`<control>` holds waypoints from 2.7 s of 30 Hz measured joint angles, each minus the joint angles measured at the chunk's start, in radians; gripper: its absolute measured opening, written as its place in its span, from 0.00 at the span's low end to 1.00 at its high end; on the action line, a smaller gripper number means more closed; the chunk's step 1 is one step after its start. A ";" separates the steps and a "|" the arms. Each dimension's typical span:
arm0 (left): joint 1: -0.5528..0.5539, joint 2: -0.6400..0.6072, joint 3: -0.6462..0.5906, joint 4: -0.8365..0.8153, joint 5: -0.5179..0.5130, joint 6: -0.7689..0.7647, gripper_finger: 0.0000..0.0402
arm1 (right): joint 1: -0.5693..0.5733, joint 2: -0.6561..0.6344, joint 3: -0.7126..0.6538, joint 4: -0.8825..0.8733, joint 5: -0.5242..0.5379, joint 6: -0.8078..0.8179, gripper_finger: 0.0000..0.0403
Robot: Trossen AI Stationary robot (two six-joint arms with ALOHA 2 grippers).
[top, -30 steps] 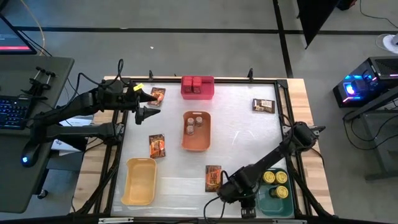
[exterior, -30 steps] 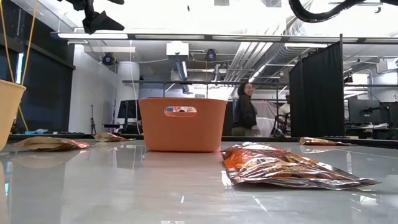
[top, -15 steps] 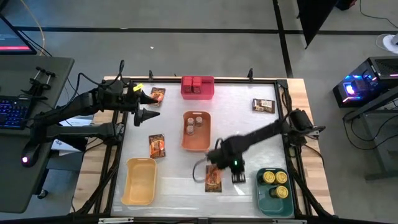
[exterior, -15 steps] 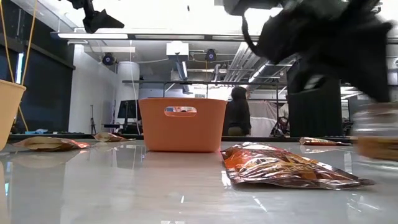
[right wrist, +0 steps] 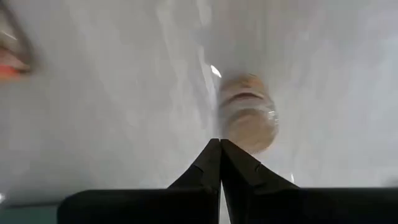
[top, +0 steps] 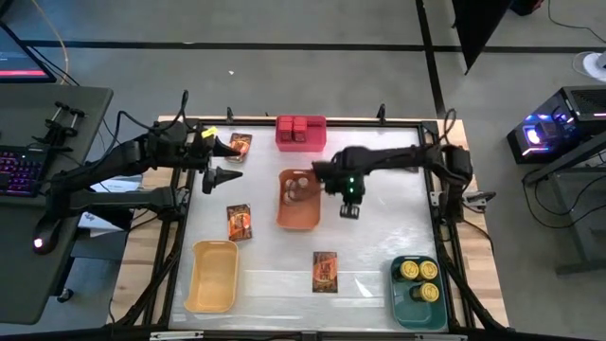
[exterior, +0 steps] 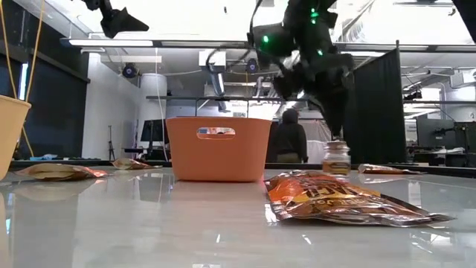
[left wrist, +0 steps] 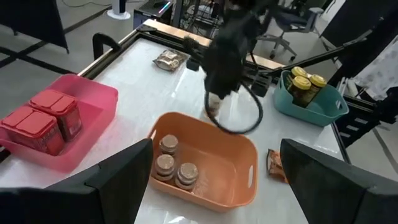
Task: Sort spices by type
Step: Put the brown spice bottle into the orange bin
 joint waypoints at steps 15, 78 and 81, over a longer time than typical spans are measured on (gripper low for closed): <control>0.001 0.012 0.040 0.005 -0.077 0.157 0.84 | -0.020 -0.229 0.065 -0.046 0.137 0.394 0.11; 0.000 0.220 0.039 0.010 -0.157 0.002 0.84 | -0.029 -0.228 -0.472 0.527 0.251 1.163 0.44; 0.000 0.219 0.039 0.010 -0.157 -0.002 0.84 | -0.029 -0.228 -0.472 0.526 0.251 1.158 0.44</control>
